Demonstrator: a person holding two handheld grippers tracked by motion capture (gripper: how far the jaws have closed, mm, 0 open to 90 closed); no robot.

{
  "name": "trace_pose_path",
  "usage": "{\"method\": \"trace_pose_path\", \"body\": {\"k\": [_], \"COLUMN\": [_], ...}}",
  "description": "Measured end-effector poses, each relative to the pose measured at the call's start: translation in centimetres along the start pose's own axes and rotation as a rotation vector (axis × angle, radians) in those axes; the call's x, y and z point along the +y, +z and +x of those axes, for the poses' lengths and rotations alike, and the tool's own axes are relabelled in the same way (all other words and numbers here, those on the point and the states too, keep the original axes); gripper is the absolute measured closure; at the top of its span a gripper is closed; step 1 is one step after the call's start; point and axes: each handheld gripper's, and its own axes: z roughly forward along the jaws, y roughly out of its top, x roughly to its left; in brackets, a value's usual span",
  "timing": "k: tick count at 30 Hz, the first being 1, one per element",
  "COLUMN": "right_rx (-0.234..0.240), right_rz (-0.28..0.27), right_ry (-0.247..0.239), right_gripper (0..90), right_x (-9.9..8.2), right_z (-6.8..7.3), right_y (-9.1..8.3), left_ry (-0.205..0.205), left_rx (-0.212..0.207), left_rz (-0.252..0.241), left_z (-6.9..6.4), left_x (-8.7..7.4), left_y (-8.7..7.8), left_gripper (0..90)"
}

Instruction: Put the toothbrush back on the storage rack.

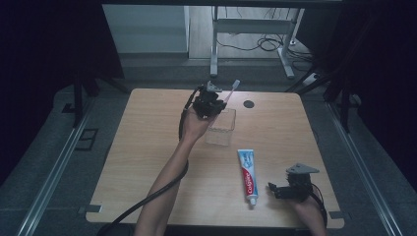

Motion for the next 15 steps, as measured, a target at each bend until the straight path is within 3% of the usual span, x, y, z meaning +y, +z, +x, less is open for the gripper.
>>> {"method": "trace_pose_path", "body": {"k": [15], "right_rx": [0.002], "right_rz": [0.001], "right_ry": [0.000], "right_gripper": [0.9], "right_x": [0.0], "right_z": [0.0], "right_y": [0.0], "left_ry": [0.001], "left_rx": [0.018], "left_rz": [0.018], "left_z": [-0.2], "left_x": [-1.7], "left_y": [1.8], "left_gripper": [78.9]}}
